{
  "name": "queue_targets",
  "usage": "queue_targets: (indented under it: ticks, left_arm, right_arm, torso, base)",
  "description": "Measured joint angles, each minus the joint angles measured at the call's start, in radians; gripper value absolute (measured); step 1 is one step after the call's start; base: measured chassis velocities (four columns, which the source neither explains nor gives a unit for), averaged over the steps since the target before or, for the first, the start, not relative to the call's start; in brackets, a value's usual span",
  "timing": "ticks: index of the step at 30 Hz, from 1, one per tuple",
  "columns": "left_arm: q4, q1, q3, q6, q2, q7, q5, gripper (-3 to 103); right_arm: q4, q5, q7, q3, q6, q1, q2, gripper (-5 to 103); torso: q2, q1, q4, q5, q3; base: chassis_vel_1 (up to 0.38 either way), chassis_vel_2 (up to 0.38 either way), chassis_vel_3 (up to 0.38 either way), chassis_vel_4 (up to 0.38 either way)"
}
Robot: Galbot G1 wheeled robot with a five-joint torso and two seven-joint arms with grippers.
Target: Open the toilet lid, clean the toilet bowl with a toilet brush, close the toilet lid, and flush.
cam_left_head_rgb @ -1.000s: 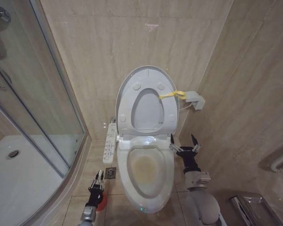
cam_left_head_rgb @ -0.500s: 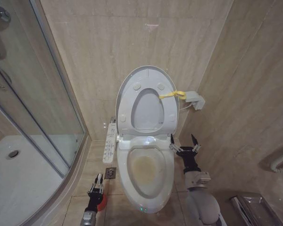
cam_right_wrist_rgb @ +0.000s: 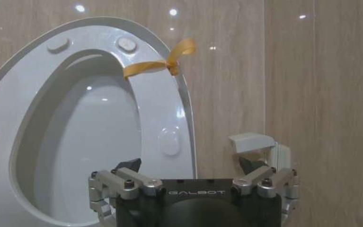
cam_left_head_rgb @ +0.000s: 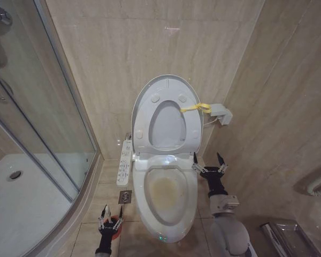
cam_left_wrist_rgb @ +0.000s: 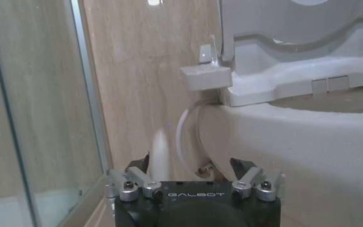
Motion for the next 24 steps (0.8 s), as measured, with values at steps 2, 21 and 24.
queue_targets:
  ticks: [2,21,24]
  left_arm:
    - [-0.012,0.014,-0.009,-0.002,-0.002,-0.006,0.007,92]
    - [-0.163,0.114,-0.058,-0.015,0.013,-0.083,0.059,100]
    - [-0.22,0.14,-0.079,-0.006,0.024,-0.094,0.053,100]
  right_arm:
    - [0.0,0.0,0.0,0.0,0.0,0.0,0.0,100]
    - [0.0,0.0,0.0,0.0,0.0,0.0,0.0,100]
    - [0.0,0.0,0.0,0.0,0.0,0.0,0.0,100]
  torso:
    - [0.0,0.0,0.0,0.0,0.0]
    - [0.0,0.0,0.0001,-0.0001,0.0]
    - [0.0,0.0,0.0001,-0.0003,0.0]
  base:
    - [0.0,0.0,0.0,0.0]
    - [0.0,0.0,0.0,0.0]
    - [0.0,0.0,0.0,0.0]
